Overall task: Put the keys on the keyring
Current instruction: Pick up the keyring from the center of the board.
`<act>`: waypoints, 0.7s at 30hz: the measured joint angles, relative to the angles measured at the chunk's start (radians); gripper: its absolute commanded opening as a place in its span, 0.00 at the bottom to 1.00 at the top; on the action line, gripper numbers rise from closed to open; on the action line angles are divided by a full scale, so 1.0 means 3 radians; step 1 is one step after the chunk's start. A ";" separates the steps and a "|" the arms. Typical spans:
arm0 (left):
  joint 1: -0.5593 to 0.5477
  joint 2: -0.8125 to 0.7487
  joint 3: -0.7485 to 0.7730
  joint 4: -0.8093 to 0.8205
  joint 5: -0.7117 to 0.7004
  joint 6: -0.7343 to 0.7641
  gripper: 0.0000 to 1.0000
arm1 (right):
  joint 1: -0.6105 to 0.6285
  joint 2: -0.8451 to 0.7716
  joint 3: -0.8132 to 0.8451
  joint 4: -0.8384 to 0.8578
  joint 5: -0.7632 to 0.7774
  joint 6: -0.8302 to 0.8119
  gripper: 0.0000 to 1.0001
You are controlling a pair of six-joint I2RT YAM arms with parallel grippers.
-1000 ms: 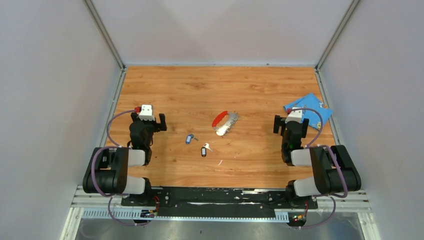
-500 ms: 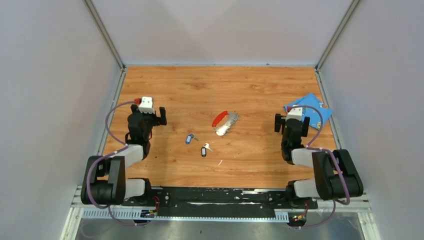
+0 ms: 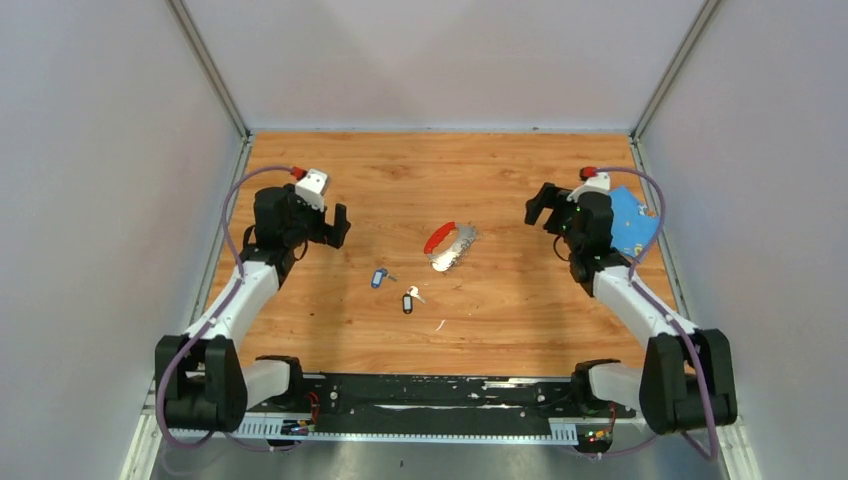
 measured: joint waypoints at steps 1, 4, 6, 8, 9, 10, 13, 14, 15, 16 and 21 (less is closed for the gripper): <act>-0.0025 0.0111 0.0186 -0.0253 0.0005 0.0050 1.00 | 0.0050 0.0117 0.0055 -0.0120 -0.0112 0.0000 1.00; -0.0061 0.0402 0.0669 -0.0777 -0.0001 0.0167 1.00 | 0.0268 0.0519 0.0394 -0.0605 -0.0224 -0.0055 1.00; -0.0072 0.0523 0.0903 -0.1034 -0.0014 0.0226 1.00 | 0.0451 0.0890 0.0828 -0.0989 -0.0291 -0.0144 1.00; -0.0075 0.0551 0.0996 -0.1205 -0.0027 0.0272 1.00 | 0.0561 0.1071 0.1054 -0.1125 -0.0354 -0.0215 1.00; -0.0075 0.0548 0.1013 -0.1289 -0.0028 0.0298 1.00 | 0.0614 0.1136 0.1142 -0.1179 -0.0403 -0.0263 0.99; -0.0076 0.0538 0.1015 -0.1366 -0.0029 0.0314 1.00 | 0.0655 0.1186 0.1205 -0.1208 -0.0440 -0.0301 0.94; -0.0079 0.0524 0.1015 -0.1551 -0.0045 0.0336 1.00 | 0.0720 0.1358 0.1340 -0.1226 -0.0601 -0.0441 0.73; -0.0079 0.0519 0.1019 -0.1603 -0.0066 0.0337 1.00 | 0.0727 0.1428 0.1380 -0.1228 -0.0643 -0.0490 0.72; -0.0079 0.0518 0.1025 -0.1645 -0.0098 0.0338 1.00 | 0.0732 0.1512 0.1423 -0.1233 -0.0684 -0.0530 0.70; -0.0079 0.0518 0.1039 -0.1689 -0.0135 0.0337 1.00 | 0.0738 0.1598 0.1461 -0.1241 -0.0724 -0.0563 0.68; -0.0080 0.0420 0.1055 -0.1752 -0.0360 0.0323 1.00 | 0.0805 0.1971 0.1592 -0.1292 -0.0797 -0.0712 0.59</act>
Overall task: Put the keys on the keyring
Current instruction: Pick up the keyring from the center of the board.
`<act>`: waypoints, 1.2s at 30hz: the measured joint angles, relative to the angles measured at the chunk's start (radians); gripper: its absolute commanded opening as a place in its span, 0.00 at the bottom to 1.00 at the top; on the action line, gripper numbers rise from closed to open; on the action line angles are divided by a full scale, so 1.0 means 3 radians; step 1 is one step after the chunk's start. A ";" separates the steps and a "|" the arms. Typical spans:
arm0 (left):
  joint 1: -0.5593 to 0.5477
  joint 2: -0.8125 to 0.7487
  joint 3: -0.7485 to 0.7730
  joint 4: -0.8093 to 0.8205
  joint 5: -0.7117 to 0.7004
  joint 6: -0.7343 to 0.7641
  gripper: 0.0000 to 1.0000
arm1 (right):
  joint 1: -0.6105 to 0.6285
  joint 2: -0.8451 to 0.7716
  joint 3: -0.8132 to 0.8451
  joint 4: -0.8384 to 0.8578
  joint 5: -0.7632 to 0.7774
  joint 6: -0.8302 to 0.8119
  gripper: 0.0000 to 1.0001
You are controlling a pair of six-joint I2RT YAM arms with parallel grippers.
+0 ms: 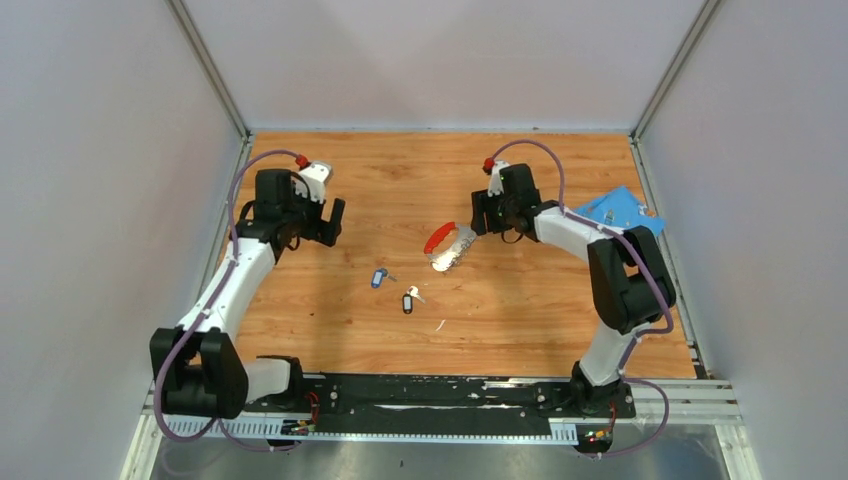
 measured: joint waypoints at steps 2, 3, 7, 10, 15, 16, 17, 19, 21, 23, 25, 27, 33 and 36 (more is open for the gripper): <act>0.0000 -0.0089 -0.0008 0.0004 -0.0022 0.0001 1.00 | 0.0061 0.0085 0.0017 -0.0029 -0.0014 -0.0056 0.57; 0.0000 -0.0144 -0.0015 0.0011 -0.0020 0.0001 1.00 | 0.0098 0.0128 0.0037 -0.0045 -0.0017 -0.0076 0.56; 0.0000 -0.0240 -0.0019 0.0039 -0.0004 0.0001 1.00 | 0.0187 0.0287 0.0170 -0.0064 -0.0029 -0.0103 0.55; 0.0000 -0.0240 -0.0033 0.0045 0.0017 0.0011 1.00 | 0.0197 0.0369 0.0253 -0.0047 -0.0024 -0.0111 0.53; -0.0001 -0.0242 -0.0089 0.0036 0.0034 0.0067 0.99 | 0.0197 0.0506 0.0345 -0.0034 0.0000 -0.0130 0.47; -0.0001 -0.0242 -0.0097 0.0031 0.0036 0.0080 0.99 | 0.0197 0.0528 0.0345 -0.0033 0.0004 -0.0134 0.46; -0.0001 -0.0244 -0.0108 0.0031 0.0039 0.0093 0.99 | 0.0197 0.0551 0.0345 -0.0034 0.0013 -0.0137 0.44; -0.0001 -0.0257 -0.0125 0.0019 0.0043 0.0125 0.98 | 0.0197 0.0595 0.0345 -0.0034 0.0027 -0.0145 0.39; -0.0001 -0.0275 -0.0136 0.0010 0.0048 0.0145 0.98 | 0.0197 0.0632 0.0346 -0.0027 0.0037 -0.0156 0.32; -0.0001 -0.0290 -0.0150 0.0013 0.0064 0.0167 0.98 | 0.0197 0.0632 0.0352 -0.0011 0.0051 -0.0169 0.29; -0.0001 -0.0299 -0.0169 0.0011 0.0083 0.0184 0.97 | 0.0197 0.0637 0.0352 -0.0014 0.0062 -0.0170 0.29; -0.0001 -0.0299 -0.0184 0.0001 0.0108 0.0205 0.97 | 0.0197 0.0643 0.0352 -0.0013 0.0074 -0.0170 0.29; -0.0001 -0.0299 -0.0189 -0.0032 0.0182 0.0253 0.97 | 0.0197 0.0662 0.0389 -0.0014 0.0112 -0.0173 0.26; -0.0001 -0.0299 -0.0209 -0.0036 0.0200 0.0280 0.95 | 0.0197 0.0671 0.0418 -0.0014 0.0131 -0.0182 0.11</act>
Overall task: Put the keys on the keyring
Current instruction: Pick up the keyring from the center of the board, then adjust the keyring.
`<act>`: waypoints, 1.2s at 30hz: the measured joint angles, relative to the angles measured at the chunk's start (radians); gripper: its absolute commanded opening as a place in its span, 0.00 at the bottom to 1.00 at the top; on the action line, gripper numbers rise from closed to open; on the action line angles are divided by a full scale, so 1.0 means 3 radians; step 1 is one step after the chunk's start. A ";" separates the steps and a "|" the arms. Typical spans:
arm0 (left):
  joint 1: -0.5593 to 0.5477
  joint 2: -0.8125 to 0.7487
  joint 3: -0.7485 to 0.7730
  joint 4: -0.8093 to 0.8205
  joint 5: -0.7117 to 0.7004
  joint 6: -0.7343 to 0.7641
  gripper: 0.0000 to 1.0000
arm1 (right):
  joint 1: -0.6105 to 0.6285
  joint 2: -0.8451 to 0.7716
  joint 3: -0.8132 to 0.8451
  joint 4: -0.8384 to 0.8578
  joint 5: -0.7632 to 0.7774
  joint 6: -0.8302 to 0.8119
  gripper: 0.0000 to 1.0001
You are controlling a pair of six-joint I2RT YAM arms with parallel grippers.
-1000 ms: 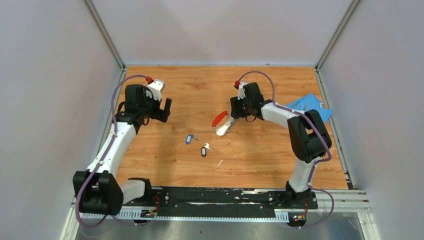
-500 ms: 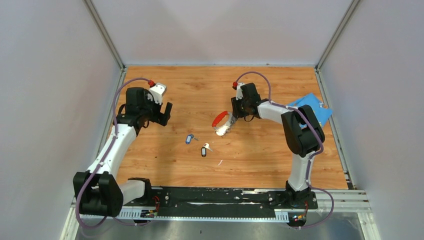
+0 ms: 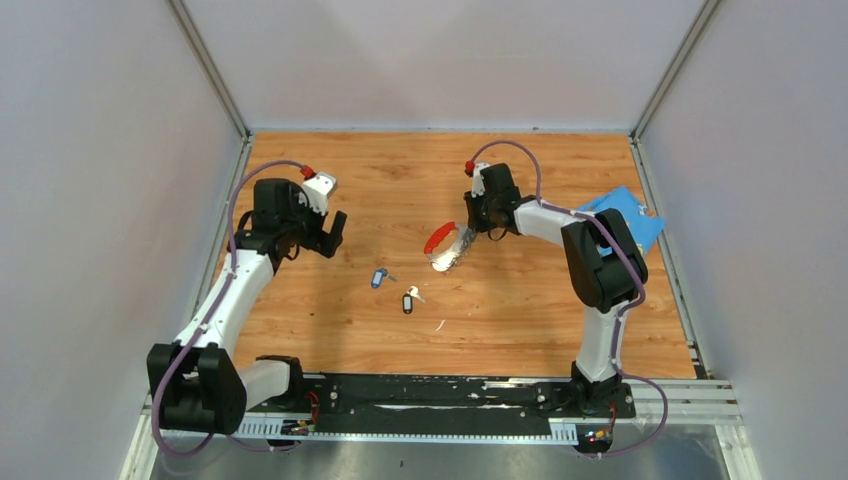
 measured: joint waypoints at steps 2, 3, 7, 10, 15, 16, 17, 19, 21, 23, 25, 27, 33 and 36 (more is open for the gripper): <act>0.0000 0.0000 -0.0020 -0.0010 0.0010 0.0020 0.94 | 0.0000 0.0003 0.0025 0.0001 0.0010 -0.0024 0.01; 0.0000 0.0000 -0.0029 -0.0018 0.0014 0.0028 0.94 | 0.0000 0.0003 0.0032 0.0003 0.0014 -0.0028 0.01; 0.0000 -0.0001 -0.0037 -0.0037 0.0041 0.0062 0.93 | 0.0000 0.0004 0.0034 0.0003 0.0018 -0.0039 0.00; 0.0000 -0.0003 -0.0036 -0.0046 0.0078 0.0075 0.93 | 0.0000 0.0004 0.0034 0.0003 0.0011 -0.0039 0.00; 0.0000 -0.0032 -0.0034 -0.0070 0.0229 0.0100 0.95 | 0.0018 -0.0014 0.0033 0.0005 -0.0047 -0.0071 0.01; 0.0000 -0.0039 -0.0034 -0.0079 0.0290 0.0117 0.97 | 0.0034 -0.0034 0.0031 0.0005 -0.0069 -0.0088 0.01; 0.0000 -0.0046 -0.0028 -0.0097 0.0365 0.0140 0.99 | 0.0056 -0.0067 0.0029 0.0003 -0.0086 -0.0100 0.01; 0.0000 -0.0053 0.0011 -0.0173 0.0551 0.0195 1.00 | 0.0151 -0.0215 0.0024 0.0004 -0.0141 -0.0160 0.00; -0.0003 -0.0061 0.0083 -0.0277 0.0732 0.0277 1.00 | 0.0277 -0.0415 0.0024 0.0005 -0.0214 -0.0212 0.01; -0.0019 -0.0062 0.0225 -0.0455 0.0918 0.0416 1.00 | 0.0439 -0.0652 0.0024 0.0014 -0.0320 -0.0259 0.01; -0.0045 -0.0064 0.0401 -0.0638 0.1072 0.0563 1.00 | 0.0601 -0.0912 0.0024 0.0033 -0.0459 -0.0296 0.01; -0.0064 -0.0084 0.0547 -0.0800 0.1194 0.0708 1.00 | 0.0757 -0.1146 0.0024 0.0036 -0.0621 -0.0324 0.00; -0.0168 -0.0371 0.0801 -0.1289 0.1441 0.1099 0.88 | 0.1118 -0.1666 -0.0084 0.0057 -0.0938 -0.0347 0.00; -0.0319 -0.0566 0.0872 -0.1422 0.1546 0.1175 0.83 | 0.1292 -0.1843 -0.0151 0.0066 -0.1034 -0.0337 0.01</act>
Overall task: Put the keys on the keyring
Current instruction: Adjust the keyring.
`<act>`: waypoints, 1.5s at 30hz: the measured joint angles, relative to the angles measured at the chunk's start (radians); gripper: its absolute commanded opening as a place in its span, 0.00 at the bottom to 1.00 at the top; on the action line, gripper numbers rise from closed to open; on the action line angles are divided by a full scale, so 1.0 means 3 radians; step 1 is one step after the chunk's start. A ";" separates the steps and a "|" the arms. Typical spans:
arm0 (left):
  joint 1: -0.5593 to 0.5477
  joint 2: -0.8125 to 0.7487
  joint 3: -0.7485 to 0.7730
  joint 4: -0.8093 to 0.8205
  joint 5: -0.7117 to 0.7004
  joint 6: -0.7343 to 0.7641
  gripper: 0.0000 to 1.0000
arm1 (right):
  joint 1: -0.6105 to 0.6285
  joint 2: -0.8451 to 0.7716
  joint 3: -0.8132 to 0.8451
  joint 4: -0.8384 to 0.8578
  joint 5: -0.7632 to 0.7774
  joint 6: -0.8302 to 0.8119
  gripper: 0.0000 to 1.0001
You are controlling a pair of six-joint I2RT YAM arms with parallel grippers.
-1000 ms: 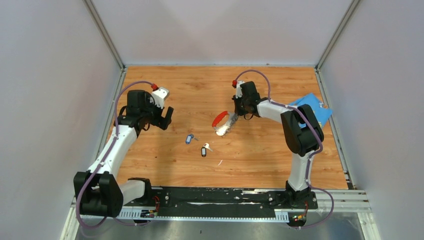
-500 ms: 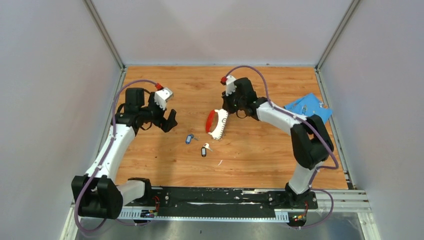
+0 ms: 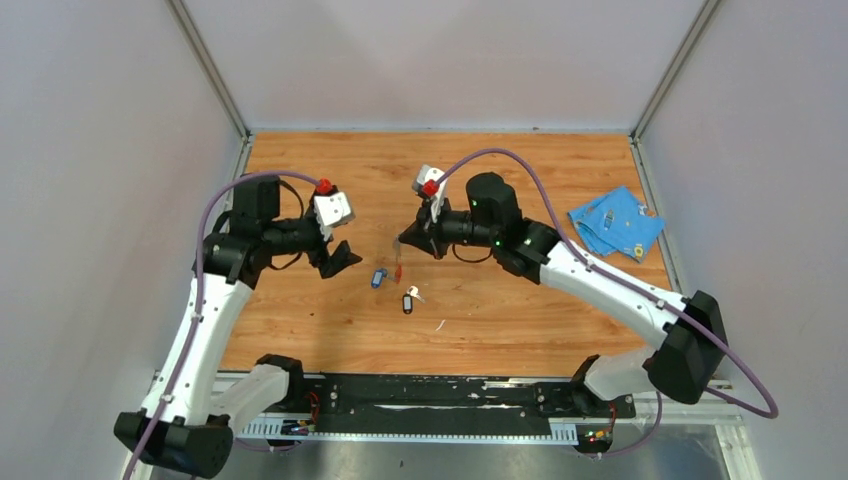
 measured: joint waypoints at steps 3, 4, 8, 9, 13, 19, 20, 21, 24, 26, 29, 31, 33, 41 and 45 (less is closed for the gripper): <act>-0.0202 -0.0153 0.0015 -0.0071 0.0088 -0.0004 0.77 | 0.0153 -0.0151 -0.0065 0.0018 -0.0097 0.0056 0.00; -0.0264 -0.0193 0.0015 -0.0095 0.0114 -0.0025 0.74 | 0.0193 -0.0192 -0.0078 0.0020 -0.0128 0.0092 0.00; -0.0415 -0.0296 0.0015 -0.0150 0.0251 -0.0253 0.73 | 0.0327 -0.0346 -0.0114 0.0076 -0.0242 0.0225 0.01; -0.0423 -0.0317 0.0015 -0.0154 0.0275 -0.0305 0.73 | 0.0359 -0.0394 -0.0125 0.0104 -0.0272 0.0266 0.00; -0.0449 -0.0484 0.0011 -0.0168 0.0458 -0.0524 0.72 | 0.0504 -0.0607 -0.0214 0.0231 -0.0357 0.0378 0.01; -0.0495 -0.0572 0.0090 -0.0181 0.0795 -0.0757 0.70 | 0.0666 -0.0744 -0.0290 0.0455 -0.0440 0.0502 0.01; -0.0506 -0.0568 0.0098 -0.0182 0.0834 -0.0777 0.71 | 0.0676 -0.0744 -0.0292 0.0474 -0.0441 0.0516 0.01; -0.0521 -0.0566 0.0104 -0.0183 0.0882 -0.0801 0.70 | 0.0690 -0.0744 -0.0292 0.0490 -0.0441 0.0529 0.01; -0.0565 -0.0562 0.0108 -0.0184 0.0992 -0.0858 0.69 | 0.0726 -0.0740 -0.0294 0.0507 -0.0440 0.0551 0.00; -0.0579 -0.0561 0.0108 -0.0191 0.1030 -0.0893 0.68 | 0.0754 -0.0732 -0.0294 0.0546 -0.0439 0.0566 0.00; -0.0593 -0.0573 0.0108 -0.0195 0.1074 -0.0937 0.65 | 0.0787 -0.0717 -0.0294 0.0601 -0.0437 0.0594 0.01; -0.0595 -0.0586 0.0108 -0.0195 0.1099 -0.0965 0.61 | 0.0802 -0.0703 -0.0295 0.0642 -0.0435 0.0608 0.00; -0.0596 -0.0593 0.0111 -0.0195 0.1125 -0.0982 0.58 | 0.0815 -0.0693 -0.0299 0.0647 -0.0434 0.0617 0.01; -0.0607 -0.0586 0.0202 -0.0198 0.1241 -0.1030 0.40 | 0.0843 -0.0622 -0.0300 0.0721 -0.0418 0.0632 0.00; -0.0622 -0.0589 0.0202 -0.0203 0.1283 -0.1024 0.31 | 0.0847 -0.0573 -0.0300 0.0787 -0.0411 0.0661 0.00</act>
